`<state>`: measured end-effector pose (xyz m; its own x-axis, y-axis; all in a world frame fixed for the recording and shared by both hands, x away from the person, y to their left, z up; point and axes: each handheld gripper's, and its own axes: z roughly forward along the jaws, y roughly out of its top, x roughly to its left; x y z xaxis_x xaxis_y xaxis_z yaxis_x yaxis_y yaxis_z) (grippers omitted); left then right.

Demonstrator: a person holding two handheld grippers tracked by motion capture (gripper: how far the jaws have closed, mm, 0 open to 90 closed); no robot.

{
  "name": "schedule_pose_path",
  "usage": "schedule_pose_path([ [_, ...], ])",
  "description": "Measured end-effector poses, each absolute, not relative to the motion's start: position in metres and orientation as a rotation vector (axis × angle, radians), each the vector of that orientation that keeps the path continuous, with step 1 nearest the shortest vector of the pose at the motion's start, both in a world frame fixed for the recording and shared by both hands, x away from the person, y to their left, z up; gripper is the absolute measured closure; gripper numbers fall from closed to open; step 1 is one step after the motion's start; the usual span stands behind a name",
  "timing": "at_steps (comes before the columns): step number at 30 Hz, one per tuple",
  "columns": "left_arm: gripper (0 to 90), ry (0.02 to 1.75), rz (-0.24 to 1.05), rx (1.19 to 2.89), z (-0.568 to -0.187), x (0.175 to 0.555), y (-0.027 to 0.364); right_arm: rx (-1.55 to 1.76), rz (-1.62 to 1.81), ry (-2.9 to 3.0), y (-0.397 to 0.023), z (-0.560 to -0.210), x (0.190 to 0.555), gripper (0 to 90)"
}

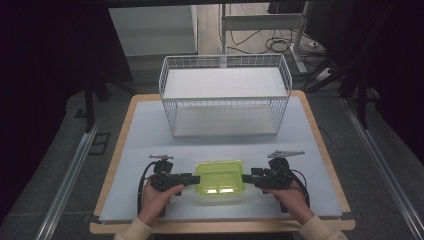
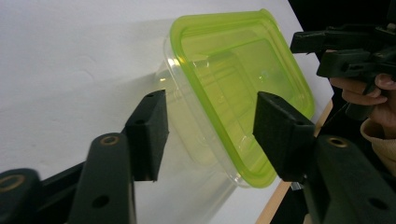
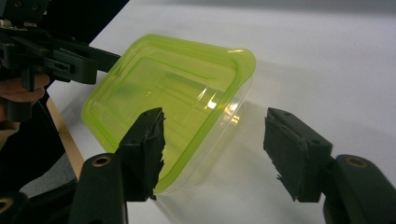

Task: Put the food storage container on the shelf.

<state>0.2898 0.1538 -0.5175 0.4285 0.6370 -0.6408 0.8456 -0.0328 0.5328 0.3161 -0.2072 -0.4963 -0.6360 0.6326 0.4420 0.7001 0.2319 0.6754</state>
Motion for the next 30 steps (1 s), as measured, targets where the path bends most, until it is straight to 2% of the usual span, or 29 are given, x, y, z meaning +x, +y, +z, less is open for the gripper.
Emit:
schedule_pose_path([
  [6,51.2,1.291,-0.302,1.748,-0.522,0.291,0.152,-1.318,-1.339,-2.37,-0.204,-0.504,0.319,43.3],
  [10,58.6,1.28,-0.318,1.745,-0.523,0.292,0.151,-1.308,-1.315,-2.353,-0.201,-0.508,0.321,47.4],
  [14,66.8,1.282,-0.317,1.752,-0.524,0.292,0.15,-1.295,-1.286,-2.313,-0.2,-0.511,0.323,57.1],
  [17,68.6,1.277,-0.337,1.744,-0.526,0.292,0.15,-1.278,-1.266,-2.266,-0.199,-0.513,0.325,64.0],
  [30,75.9,1.269,-0.349,1.725,-0.521,0.286,0.15,-1.318,-1.272,-2.235,-0.202,-0.506,0.321,74.5],
])
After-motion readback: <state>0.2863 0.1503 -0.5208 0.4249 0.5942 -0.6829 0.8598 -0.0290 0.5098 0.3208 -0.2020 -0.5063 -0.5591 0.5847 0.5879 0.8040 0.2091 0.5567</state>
